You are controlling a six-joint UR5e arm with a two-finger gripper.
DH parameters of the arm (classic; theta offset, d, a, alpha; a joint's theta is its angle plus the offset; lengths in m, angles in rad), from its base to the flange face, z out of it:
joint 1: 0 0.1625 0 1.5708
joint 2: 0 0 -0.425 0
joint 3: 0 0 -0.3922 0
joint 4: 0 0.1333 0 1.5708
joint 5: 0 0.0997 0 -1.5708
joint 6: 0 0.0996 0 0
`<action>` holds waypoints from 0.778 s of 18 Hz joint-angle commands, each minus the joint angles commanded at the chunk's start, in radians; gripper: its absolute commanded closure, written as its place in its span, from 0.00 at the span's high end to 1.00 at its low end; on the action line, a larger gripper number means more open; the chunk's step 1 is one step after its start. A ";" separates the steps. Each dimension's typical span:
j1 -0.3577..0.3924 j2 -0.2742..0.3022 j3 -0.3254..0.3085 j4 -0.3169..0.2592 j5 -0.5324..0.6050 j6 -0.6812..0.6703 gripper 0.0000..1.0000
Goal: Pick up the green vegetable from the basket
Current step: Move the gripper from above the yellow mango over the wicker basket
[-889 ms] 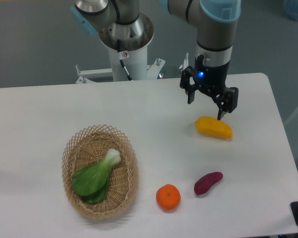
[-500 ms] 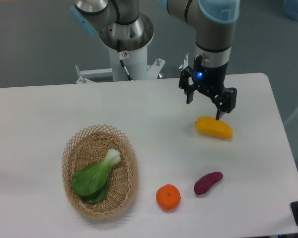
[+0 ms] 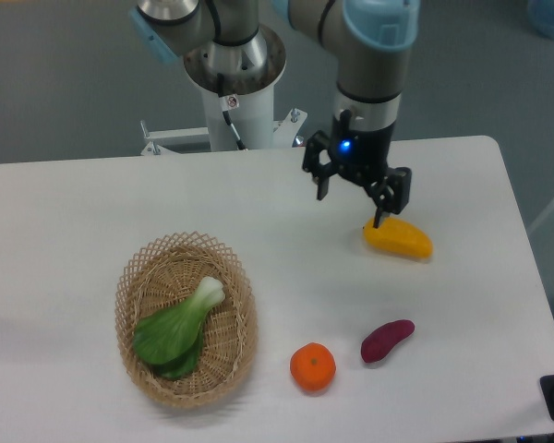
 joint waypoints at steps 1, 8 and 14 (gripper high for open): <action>-0.014 0.002 -0.014 0.006 0.003 -0.046 1.00; -0.132 -0.027 -0.132 0.118 0.012 -0.172 1.00; -0.270 -0.143 -0.138 0.187 0.110 -0.247 1.00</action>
